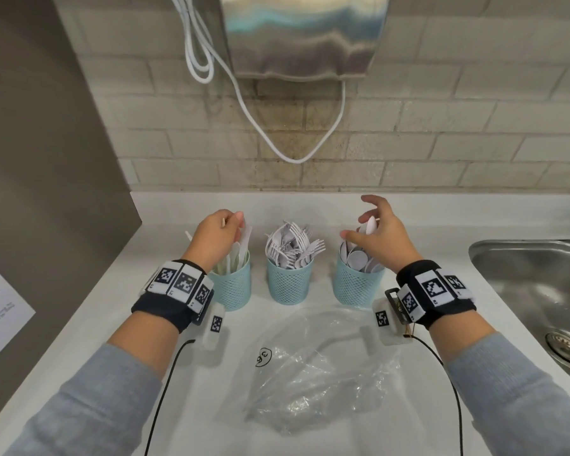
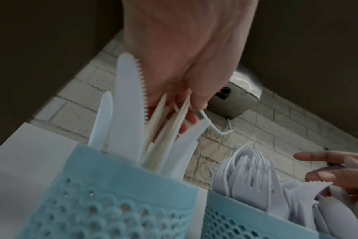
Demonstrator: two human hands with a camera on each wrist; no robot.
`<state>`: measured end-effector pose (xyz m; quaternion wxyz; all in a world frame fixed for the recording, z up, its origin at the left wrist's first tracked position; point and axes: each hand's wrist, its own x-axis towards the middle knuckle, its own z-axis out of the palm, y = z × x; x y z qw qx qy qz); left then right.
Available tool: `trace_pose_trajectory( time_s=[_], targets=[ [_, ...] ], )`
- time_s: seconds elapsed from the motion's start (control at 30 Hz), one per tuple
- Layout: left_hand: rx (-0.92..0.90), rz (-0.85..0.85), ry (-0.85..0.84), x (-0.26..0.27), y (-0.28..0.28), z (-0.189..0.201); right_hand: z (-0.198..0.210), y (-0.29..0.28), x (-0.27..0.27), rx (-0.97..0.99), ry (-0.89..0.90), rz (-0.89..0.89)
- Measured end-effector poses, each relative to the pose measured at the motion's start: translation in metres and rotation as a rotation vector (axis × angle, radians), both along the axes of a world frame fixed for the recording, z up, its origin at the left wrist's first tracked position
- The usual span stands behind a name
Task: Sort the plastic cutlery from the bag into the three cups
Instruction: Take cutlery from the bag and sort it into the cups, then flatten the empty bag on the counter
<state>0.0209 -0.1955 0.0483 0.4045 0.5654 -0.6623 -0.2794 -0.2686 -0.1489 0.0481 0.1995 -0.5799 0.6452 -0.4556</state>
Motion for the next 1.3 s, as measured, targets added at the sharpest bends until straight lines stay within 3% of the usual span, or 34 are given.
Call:
trace_pose_trajectory(
  time_s=[0.1, 0.23, 0.4, 0.53, 0.63, 0.7, 0.77, 0.87, 0.93, 1.17, 1.3],
  targets=[
    [-0.110, -0.006, 0.005, -0.002, 0.007, 0.001, -0.001, 0.000, 0.001, -0.055, 0.071, 0.016],
    [0.011, -0.090, -0.279, -0.002, 0.011, -0.002, -0.007, 0.003, 0.001, 0.071, 0.329, 0.056],
    [-0.038, -0.074, -0.390, 0.000, 0.017, 0.004, 0.002, 0.013, 0.002, 0.023, 0.416, 0.041],
    [-0.234, -0.028, -0.354, -0.005, 0.039, 0.019, 0.021, 0.030, 0.013, -0.169, 0.447, 0.055],
    [-0.278, -0.118, -0.270, -0.018, 0.076, 0.031, 0.034, 0.054, 0.027, -0.273, 0.394, 0.175],
    [-0.157, -0.259, -0.293, -0.031, 0.106, 0.027, 0.032, 0.072, 0.036, -0.137, 0.404, 0.384],
    [0.073, -0.406, -0.509, -0.043, 0.132, 0.010, 0.017, 0.087, 0.040, 0.189, 0.609, 0.559],
    [0.391, -0.567, -0.938, -0.054, 0.155, -0.027, -0.024, 0.100, 0.039, 0.641, 1.027, 0.561],
    [0.467, -0.572, -1.017, -0.057, 0.156, -0.046, -0.042, 0.103, 0.037, 0.756, 1.172, 0.529],
    [0.432, -0.454, -1.102, -0.071, 0.152, -0.062, -0.050, 0.109, 0.032, 0.828, 1.037, 0.535],
    [0.374, -0.443, -1.094, -0.076, 0.156, -0.061, -0.052, 0.120, 0.028, 0.712, 0.908, 0.499]
  ],
)
